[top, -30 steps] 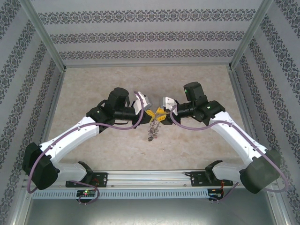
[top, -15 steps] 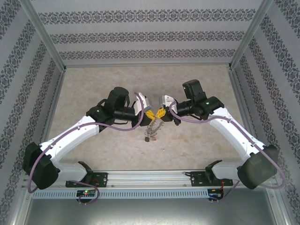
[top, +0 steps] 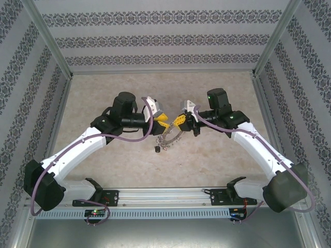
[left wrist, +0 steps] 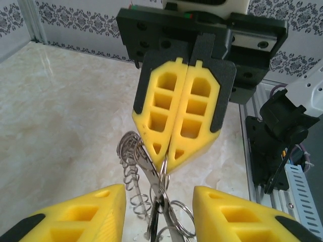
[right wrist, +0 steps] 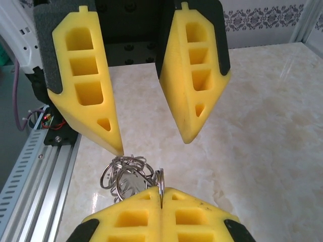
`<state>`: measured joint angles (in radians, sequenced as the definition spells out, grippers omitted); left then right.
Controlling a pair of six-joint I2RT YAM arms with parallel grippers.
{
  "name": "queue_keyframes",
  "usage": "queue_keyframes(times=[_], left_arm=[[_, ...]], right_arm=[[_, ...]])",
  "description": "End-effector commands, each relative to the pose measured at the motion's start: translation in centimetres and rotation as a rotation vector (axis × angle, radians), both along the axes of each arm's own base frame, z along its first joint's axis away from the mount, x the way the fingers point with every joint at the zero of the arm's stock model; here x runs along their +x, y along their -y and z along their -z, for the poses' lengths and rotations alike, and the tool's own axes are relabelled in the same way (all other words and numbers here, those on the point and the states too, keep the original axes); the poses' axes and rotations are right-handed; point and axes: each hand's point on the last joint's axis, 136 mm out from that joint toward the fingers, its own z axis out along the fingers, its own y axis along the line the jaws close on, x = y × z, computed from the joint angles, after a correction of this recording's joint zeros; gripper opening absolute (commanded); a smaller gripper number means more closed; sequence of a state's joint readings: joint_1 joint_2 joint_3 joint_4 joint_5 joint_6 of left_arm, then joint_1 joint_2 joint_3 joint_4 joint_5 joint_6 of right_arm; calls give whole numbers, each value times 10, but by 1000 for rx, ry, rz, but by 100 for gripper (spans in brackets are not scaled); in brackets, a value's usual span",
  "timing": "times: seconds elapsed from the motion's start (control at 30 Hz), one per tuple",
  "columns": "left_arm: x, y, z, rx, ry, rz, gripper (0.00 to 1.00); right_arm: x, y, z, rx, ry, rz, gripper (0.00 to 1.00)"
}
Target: Put the keys on the keyring
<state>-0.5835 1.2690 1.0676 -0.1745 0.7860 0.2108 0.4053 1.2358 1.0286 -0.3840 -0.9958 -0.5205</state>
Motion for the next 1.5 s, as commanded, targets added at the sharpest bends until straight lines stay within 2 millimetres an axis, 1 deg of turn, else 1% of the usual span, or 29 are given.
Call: queue_keyframes(times=[0.0,0.1,0.17,0.27,0.33,0.47,0.6,0.67,0.77,0.8,0.83,0.93,1.0,1.03,1.07,1.13,1.23,1.37,1.47], left_arm=[[8,8,-21,-45,65,51,37],[7,14,-13,-34,30,94,33],[6,17,-10,-41,16,118,32],[7,20,-7,-50,5,130,30],[7,23,-6,-54,-8,144,19],[5,26,-7,-63,-28,178,16],[2,26,-4,-57,-41,195,8],[2,25,-3,-50,-42,198,2],[2,21,-2,-42,-45,192,1],[3,18,-2,-42,-47,188,2],[3,16,-3,-45,-49,186,10],[6,8,-9,-60,-56,180,27],[6,1,-14,-69,-51,181,36],[5,-2,-16,-71,-48,184,51],[1,-6,-19,-71,-43,201,59],[-4,-11,-23,-70,-30,225,61],[-5,-12,-20,-48,-27,222,60],[0,-12,-9,-18,-39,206,49],[-1,-9,-8,-22,-56,223,40]], right_arm=[[8,0,-22,67,45,62,0],[20,3,-24,103,44,165,0],[24,4,-26,134,47,208,0],[23,3,-28,169,50,220,0],[22,1,-27,185,56,231,0],[24,-3,-29,234,59,254,0],[24,-6,-28,241,75,270,0],[24,-6,-26,236,77,266,0],[21,-4,-23,216,80,239,0],[19,-3,-23,218,78,226,0],[17,-2,-24,220,79,210,0],[9,-2,-23,197,86,143,0],[0,-2,-21,177,90,91,0],[-5,-3,-22,171,99,59,0],[-8,-3,-22,168,103,45,0],[-11,-3,-23,163,104,25,0],[-15,-3,-24,155,98,1,0],[-14,-4,-28,157,102,0,0],[-13,-6,-30,160,100,5,0]])
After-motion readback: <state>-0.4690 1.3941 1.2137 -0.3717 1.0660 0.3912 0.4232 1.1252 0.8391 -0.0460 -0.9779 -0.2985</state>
